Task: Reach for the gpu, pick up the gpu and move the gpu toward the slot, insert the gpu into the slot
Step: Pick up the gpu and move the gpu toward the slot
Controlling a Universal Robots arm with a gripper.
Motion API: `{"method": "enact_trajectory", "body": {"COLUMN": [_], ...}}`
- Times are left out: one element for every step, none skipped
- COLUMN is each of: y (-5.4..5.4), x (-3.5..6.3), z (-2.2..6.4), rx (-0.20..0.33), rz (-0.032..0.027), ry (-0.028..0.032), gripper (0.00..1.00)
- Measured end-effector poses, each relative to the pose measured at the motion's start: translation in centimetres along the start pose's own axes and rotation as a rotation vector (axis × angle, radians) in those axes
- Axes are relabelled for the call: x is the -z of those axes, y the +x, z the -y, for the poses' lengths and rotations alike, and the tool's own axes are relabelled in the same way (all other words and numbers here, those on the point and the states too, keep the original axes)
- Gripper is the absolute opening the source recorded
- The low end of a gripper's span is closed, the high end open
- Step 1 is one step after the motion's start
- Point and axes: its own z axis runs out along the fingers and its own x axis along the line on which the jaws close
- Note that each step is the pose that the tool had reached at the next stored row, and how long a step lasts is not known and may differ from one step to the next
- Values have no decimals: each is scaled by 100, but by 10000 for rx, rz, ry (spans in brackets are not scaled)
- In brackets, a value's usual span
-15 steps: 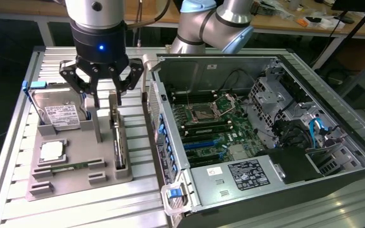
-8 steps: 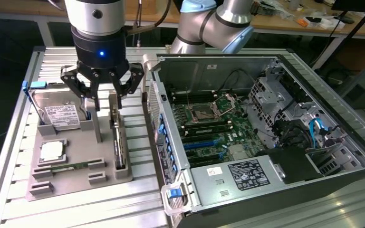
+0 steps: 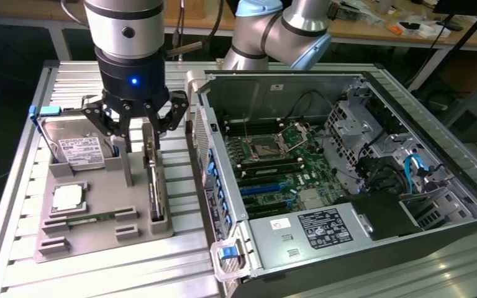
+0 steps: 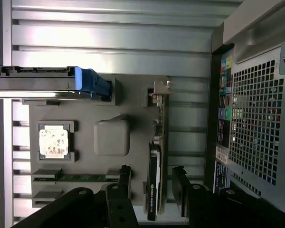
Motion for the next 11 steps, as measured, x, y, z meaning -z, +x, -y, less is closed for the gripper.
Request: {"method": "enact_trajectory", "body": {"y": [0, 1, 1, 1, 2, 2, 2, 2, 3, 3, 4], "x": [-16, -29, -44, -55, -67, -78, -90, -99, -111, -120, -131], "z": [6, 11, 16, 21, 31, 37, 45, 51, 58, 65, 71], "rx": [-2, -4, -6, -7, -8, -9, -9, -10, -12, -12, -13], "rz": [7, 13, 19, 23, 25, 28, 31, 33, 36, 38, 41], "ry": [1, 2, 4, 8, 21, 28, 34, 38, 43, 46, 48], "gripper": [48, 48, 48, 48, 48, 48, 48, 48, 48, 48, 48]}}
